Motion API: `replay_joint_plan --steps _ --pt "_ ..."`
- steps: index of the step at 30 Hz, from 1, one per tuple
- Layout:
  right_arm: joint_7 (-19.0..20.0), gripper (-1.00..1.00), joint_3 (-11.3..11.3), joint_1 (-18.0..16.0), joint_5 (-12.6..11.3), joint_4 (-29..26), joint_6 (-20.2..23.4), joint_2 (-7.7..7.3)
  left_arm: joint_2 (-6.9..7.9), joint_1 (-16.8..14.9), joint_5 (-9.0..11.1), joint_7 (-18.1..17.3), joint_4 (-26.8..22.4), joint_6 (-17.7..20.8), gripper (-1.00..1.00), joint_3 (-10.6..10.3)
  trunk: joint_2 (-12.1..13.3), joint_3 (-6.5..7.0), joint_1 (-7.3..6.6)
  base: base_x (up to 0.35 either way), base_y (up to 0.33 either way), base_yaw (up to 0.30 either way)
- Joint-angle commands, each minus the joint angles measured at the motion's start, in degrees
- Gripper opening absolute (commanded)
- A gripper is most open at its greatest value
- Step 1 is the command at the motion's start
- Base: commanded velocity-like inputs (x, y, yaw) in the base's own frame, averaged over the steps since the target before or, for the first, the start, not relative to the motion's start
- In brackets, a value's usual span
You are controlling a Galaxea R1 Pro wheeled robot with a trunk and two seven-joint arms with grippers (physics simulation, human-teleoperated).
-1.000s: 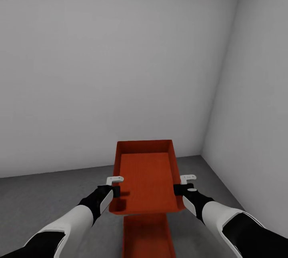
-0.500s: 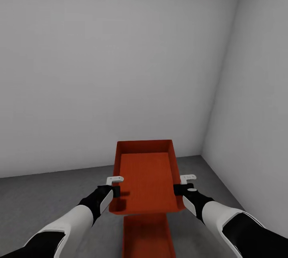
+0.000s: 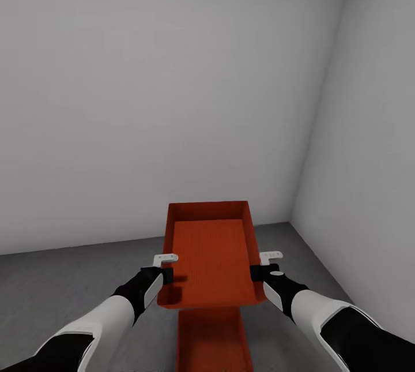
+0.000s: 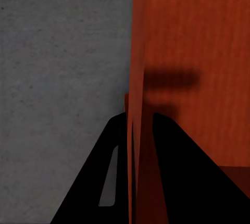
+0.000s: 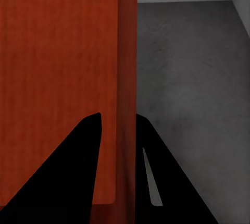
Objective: Move the two storage containers from the living room to the garage. In the garage, place one container on the floor and stack the other container on top of it (either order is fine).
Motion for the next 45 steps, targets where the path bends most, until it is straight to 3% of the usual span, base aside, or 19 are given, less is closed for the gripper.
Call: replay_joint_plan --steps 1,45 --pt "-0.4 -1.00 -0.9 -0.1 -1.1 1.2 -0.3 0.00 0.03 0.0 -1.7 1.2 -0.3 -0.7 -1.00 -0.4 -0.1 -0.22 0.04 0.000 0.000 0.000" --pt "-0.4 -1.00 -0.9 -0.1 -1.1 1.2 -0.3 -0.02 0.03 0.0 -1.7 1.4 -0.2 -0.6 -1.00 -0.4 -0.1 -4.27 0.04 0.000 0.000 0.000"
